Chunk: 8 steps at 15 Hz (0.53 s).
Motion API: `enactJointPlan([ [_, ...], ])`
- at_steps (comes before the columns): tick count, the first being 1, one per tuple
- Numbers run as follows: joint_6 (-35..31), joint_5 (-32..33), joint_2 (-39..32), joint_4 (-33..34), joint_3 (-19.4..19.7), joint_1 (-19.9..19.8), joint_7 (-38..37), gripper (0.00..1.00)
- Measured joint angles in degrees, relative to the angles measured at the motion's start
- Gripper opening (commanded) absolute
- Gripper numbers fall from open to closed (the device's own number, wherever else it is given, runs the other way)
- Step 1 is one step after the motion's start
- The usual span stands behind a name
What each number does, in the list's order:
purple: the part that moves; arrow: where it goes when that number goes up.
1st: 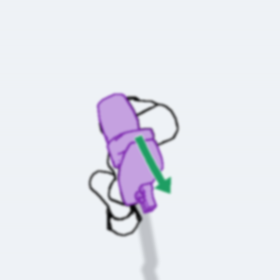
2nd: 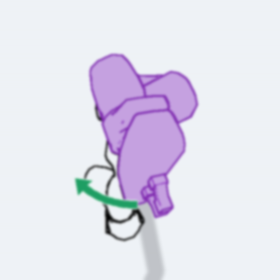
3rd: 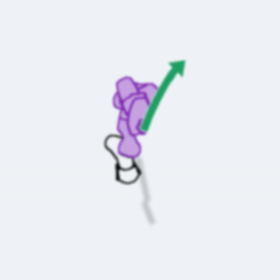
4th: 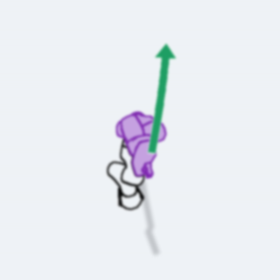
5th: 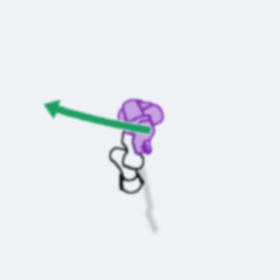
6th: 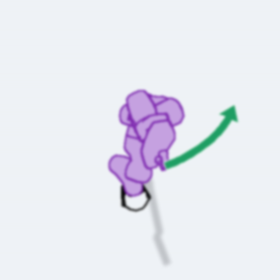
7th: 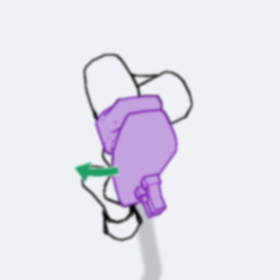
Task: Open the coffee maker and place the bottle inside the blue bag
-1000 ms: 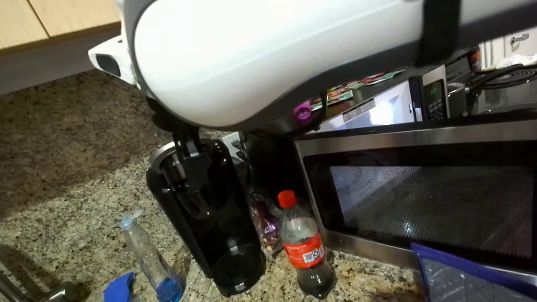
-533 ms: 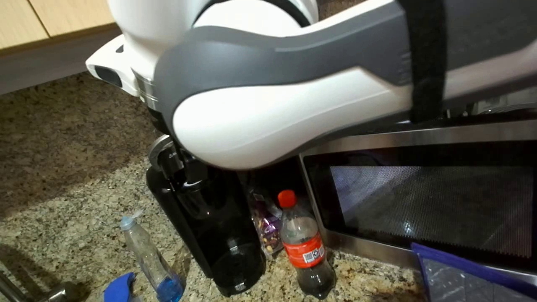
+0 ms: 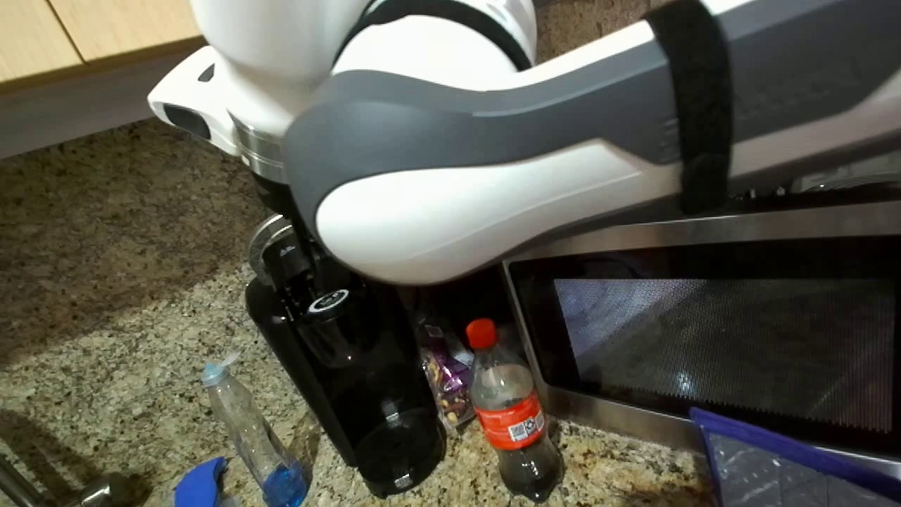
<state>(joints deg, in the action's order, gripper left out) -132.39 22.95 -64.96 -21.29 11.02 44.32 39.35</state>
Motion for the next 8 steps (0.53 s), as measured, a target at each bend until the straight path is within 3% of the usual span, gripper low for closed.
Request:
enactJointPlan([
  [8, -5.6, 1.8, -0.1, 0.0, 2.1, -1.2, -0.2, 1.00],
])
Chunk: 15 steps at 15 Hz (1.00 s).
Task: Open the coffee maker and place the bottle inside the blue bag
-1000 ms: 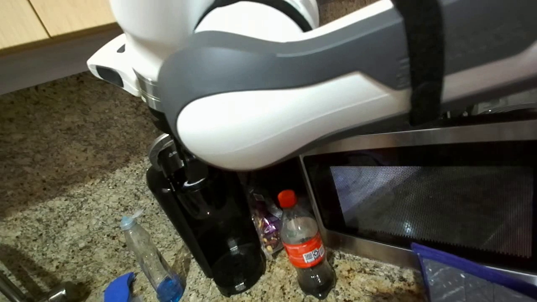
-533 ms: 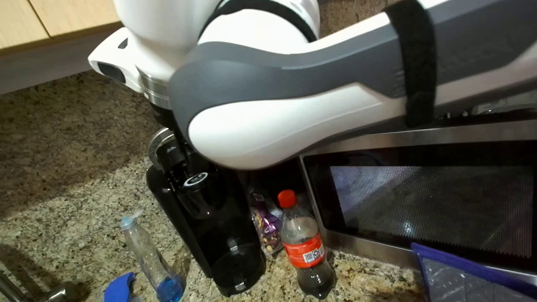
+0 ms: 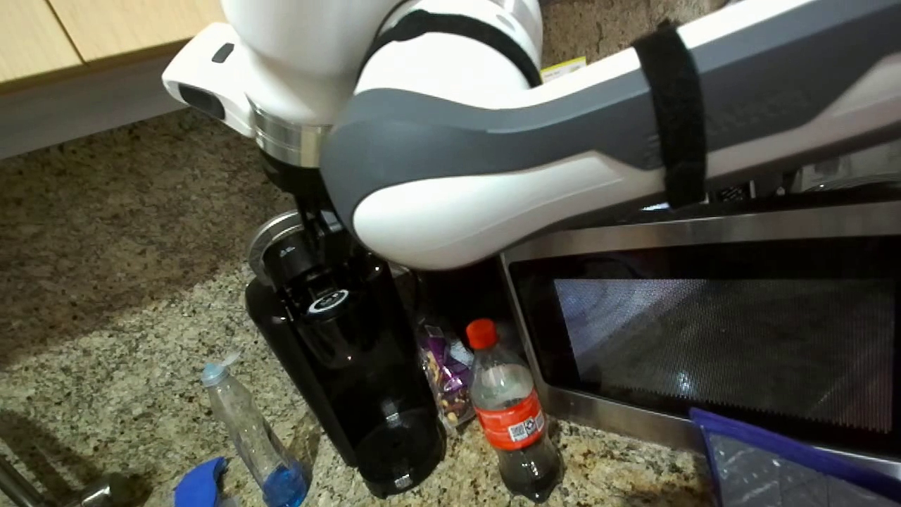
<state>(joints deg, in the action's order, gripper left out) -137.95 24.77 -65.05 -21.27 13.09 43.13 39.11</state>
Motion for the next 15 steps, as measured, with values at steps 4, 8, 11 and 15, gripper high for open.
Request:
enactJointPlan([
  [4, 1.2, 0.6, 0.9, 0.1, 2.2, -0.2, -5.2, 1.00],
  [8, 7.1, 0.8, 5.8, 0.4, 4.6, -0.4, -14.0, 1.00],
  [11, 14.2, 0.1, 10.1, 0.5, 3.2, -0.9, -17.5, 1.00],
  [15, 25.0, -3.0, 14.0, 0.5, -1.3, -1.6, -18.5, 1.00],
])
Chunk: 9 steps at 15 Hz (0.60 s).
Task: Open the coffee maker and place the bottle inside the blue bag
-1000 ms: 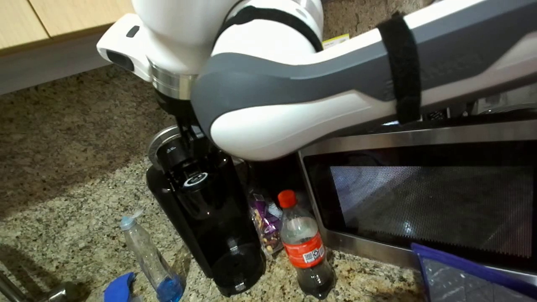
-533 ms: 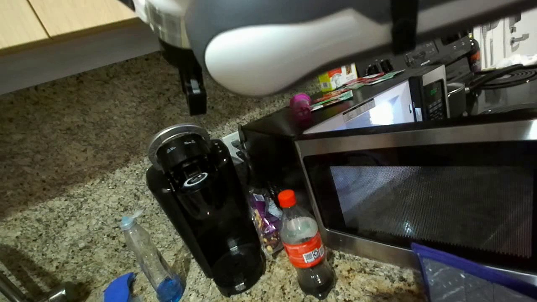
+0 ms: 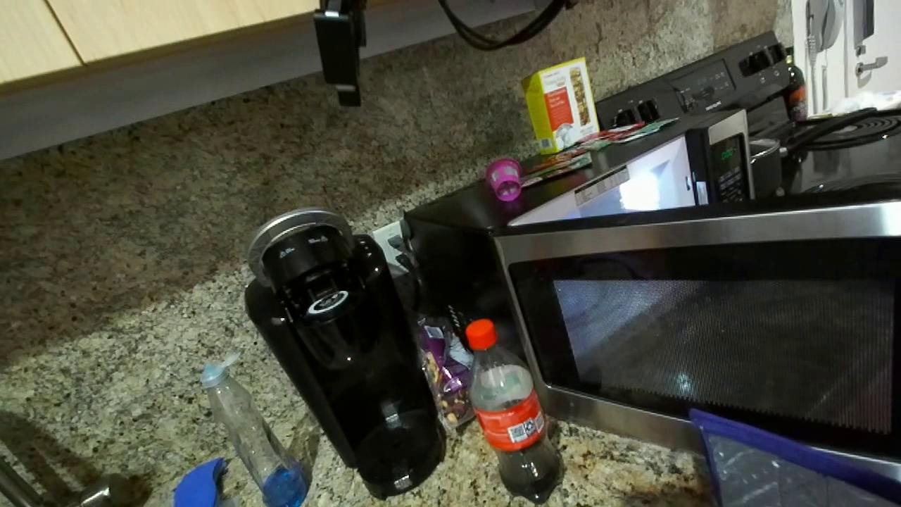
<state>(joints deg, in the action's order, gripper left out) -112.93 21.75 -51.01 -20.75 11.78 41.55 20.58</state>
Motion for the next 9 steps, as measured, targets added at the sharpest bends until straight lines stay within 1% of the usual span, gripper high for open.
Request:
enactJointPlan([
  [3, 10.9, -0.6, 1.7, 0.0, -2.3, 0.8, -2.0, 1.00],
  [5, 16.9, -2.2, 2.4, 0.0, -4.2, 1.4, -3.6, 1.00],
  [7, 19.5, -5.2, 2.5, -0.1, -6.9, 1.4, -4.2, 1.00],
  [8, 19.7, -6.9, 2.5, -0.4, -8.4, 1.2, -4.2, 1.00],
  [9, 19.6, -7.0, 2.4, -0.6, -8.7, 1.2, -4.2, 1.00],
])
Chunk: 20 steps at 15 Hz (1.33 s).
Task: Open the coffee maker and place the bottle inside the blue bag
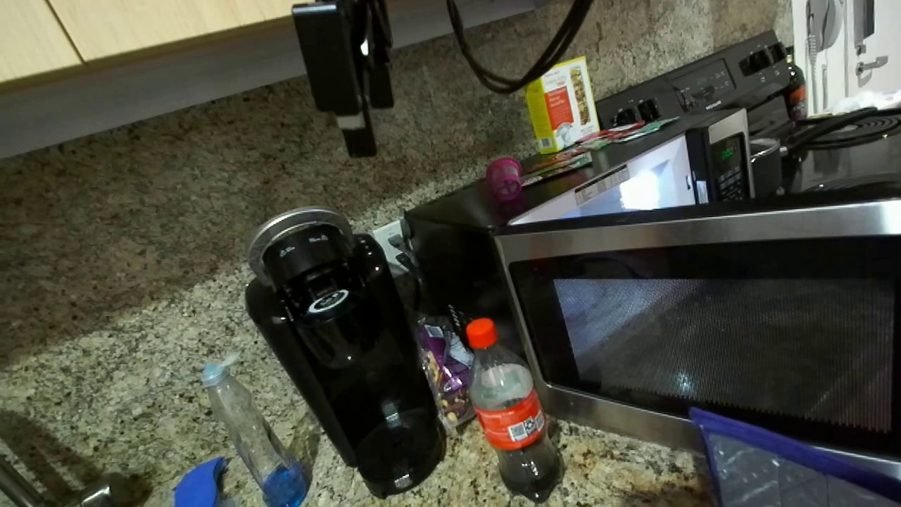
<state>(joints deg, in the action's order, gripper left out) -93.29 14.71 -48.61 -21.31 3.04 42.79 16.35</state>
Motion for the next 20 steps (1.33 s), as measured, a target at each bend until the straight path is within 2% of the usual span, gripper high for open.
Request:
enactJointPlan([
  [15, -0.3, 0.1, 1.0, 0.8, 0.2, 0.0, -0.6, 1.00],
  [20, 2.6, 0.2, 5.0, 0.9, 1.7, -0.4, -11.6, 1.00],
])
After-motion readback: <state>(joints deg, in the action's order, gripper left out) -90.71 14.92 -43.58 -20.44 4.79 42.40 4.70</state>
